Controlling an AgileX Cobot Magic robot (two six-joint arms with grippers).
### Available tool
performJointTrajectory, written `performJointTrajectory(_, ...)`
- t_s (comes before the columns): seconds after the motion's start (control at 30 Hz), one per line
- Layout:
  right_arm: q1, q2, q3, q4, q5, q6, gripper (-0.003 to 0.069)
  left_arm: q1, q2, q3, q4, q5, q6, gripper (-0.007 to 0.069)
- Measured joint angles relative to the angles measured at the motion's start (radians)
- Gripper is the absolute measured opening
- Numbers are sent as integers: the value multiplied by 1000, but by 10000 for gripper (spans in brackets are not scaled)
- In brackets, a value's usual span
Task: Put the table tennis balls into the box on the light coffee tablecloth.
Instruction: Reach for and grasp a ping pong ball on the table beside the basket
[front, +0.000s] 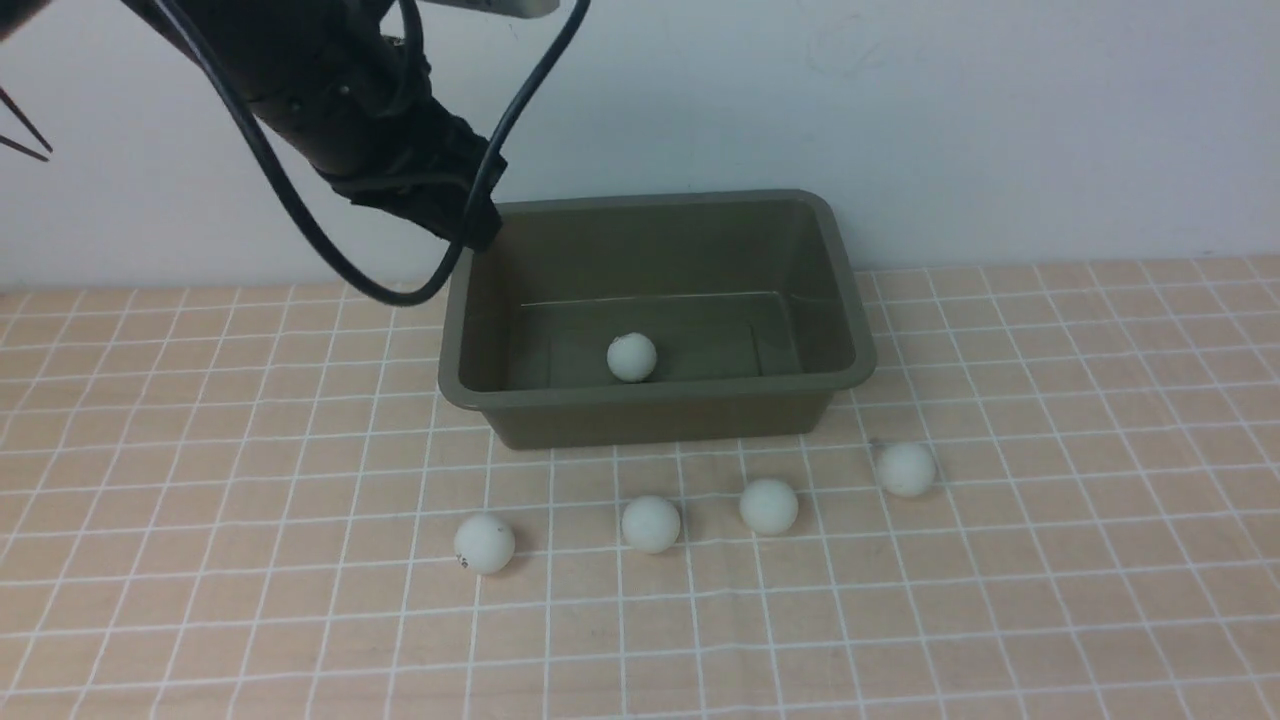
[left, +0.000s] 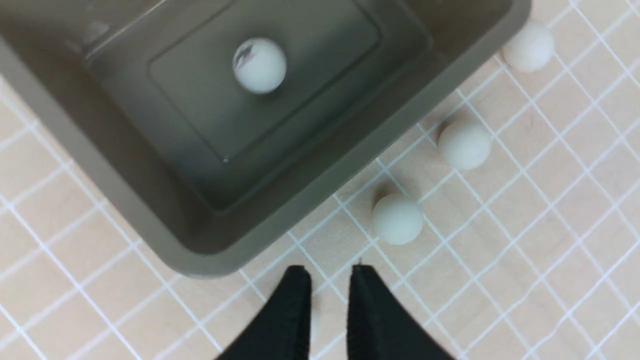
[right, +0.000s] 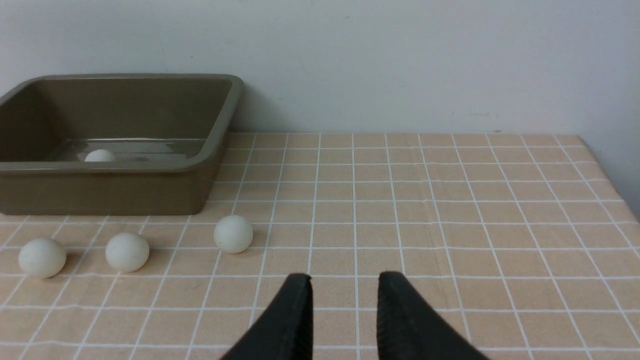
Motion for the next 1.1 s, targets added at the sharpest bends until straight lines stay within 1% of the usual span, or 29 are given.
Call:
performJointTrajectory(0.1,0,0,0,0,0,0,178,0,-25,64,4,-1,-88,-1)
performJointTrajectory(0.17,0,0,0,0,0,0,178,-1,-40,109,4,-1,-114,-14)
performJointTrajectory(0.2,0,0,0,0,0,0,178,-5,-56,170,4,-1,-127,-21)
performJointTrajectory(0.27,0,0,0,0,1,0,178,-9,-78,248,4,-3,-136,-25)
performJointTrajectory(0.33,0,0,0,0,1,0,178,-31,-111,384,1,-5,-138,-25)
performJointTrajectory(0.43,0,0,0,0,1,0,178,-63,-126,513,8,-7,-133,-25)
performJointTrajectory(0.5,0,0,0,0,1,0,178,-80,-129,567,23,-10,-119,-20)
performJointTrajectory(0.63,0,0,0,0,1,0,178,-119,-132,635,38,-65,-95,21)
performJointTrajectory(0.7,0,0,0,0,1,0,178,-136,-132,654,45,-176,-84,78)
performJointTrajectory(0.77,0,0,0,0,1,0,178,-138,-132,665,58,-240,-85,139)
performJointTrajectory(0.87,0,0,0,0,1,0,178,-138,-132,668,102,-331,-93,256)
performJointTrajectory(1.0,0,0,0,0,1,0,178,-138,-125,668,145,-405,-122,395)
performJointTrajectory(1.03,0,0,0,0,1,0,178,-138,-122,668,150,-415,-126,408)
performJointTrajectory(1.07,0,0,0,0,1,0,178,-138,-110,668,157,-436,-142,447)
performJointTrajectory(1.1,0,0,0,0,1,0,178,-138,-101,668,160,-444,-154,461)
